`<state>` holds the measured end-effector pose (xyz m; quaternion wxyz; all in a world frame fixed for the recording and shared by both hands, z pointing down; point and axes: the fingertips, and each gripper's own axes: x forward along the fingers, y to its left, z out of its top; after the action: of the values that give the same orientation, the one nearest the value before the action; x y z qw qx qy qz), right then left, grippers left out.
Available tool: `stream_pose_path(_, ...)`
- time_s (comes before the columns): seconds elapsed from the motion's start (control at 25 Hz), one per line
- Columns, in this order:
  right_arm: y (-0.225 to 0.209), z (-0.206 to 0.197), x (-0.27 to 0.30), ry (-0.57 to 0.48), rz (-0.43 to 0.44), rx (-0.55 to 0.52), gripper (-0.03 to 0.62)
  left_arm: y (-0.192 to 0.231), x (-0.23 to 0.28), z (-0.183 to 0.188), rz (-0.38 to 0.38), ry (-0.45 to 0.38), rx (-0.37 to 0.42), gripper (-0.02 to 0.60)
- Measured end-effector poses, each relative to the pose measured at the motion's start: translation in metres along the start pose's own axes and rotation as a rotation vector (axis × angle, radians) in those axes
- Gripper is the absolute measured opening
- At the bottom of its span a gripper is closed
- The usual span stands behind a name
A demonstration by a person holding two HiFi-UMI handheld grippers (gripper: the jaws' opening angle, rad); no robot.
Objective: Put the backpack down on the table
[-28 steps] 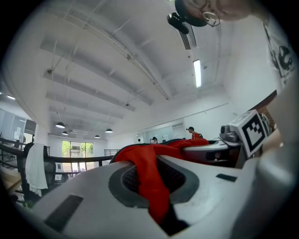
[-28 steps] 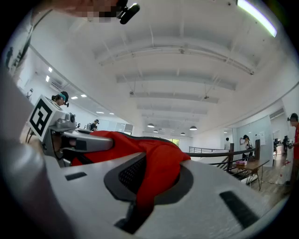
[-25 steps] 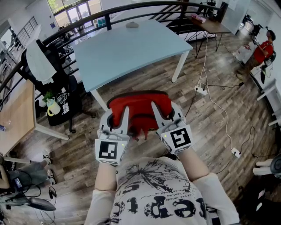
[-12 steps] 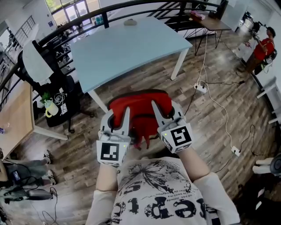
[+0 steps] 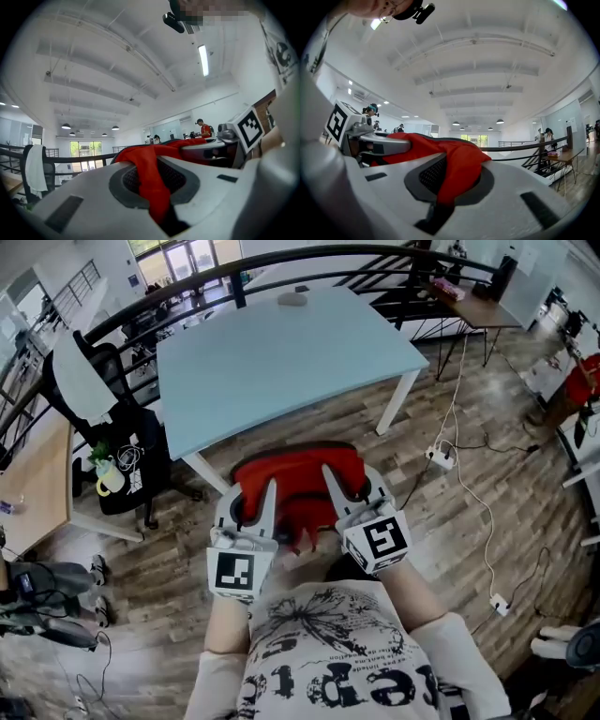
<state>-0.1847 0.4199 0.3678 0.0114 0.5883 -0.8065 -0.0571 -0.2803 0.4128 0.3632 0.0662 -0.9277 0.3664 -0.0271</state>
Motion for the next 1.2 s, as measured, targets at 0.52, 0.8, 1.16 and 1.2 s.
stream_pose_path(0.52,-0.215,0.005,0.082,-0.041,0.174,-0.056,0.025,-0.022,0.218,0.032,0.171,-0.048,-0.002,0.038)
stream_pose_path(0.8,-0.286,0.005,0.143,-0.056,0.197,-0.072,0.025,-0.002,0.303,0.04,0.193,-0.016,-0.01,0.038)
stream_pose_path(1.16,-0.337,0.0,0.264,-0.079,0.19,-0.07,0.025,0.086,0.4,0.032,0.187,-0.025,0.021,0.038)
stream_pose_path(1.2,-0.341,0.001,0.281,-0.079,0.188,-0.075,0.025,0.099,0.412,0.03,0.186,-0.027,0.018,0.038)
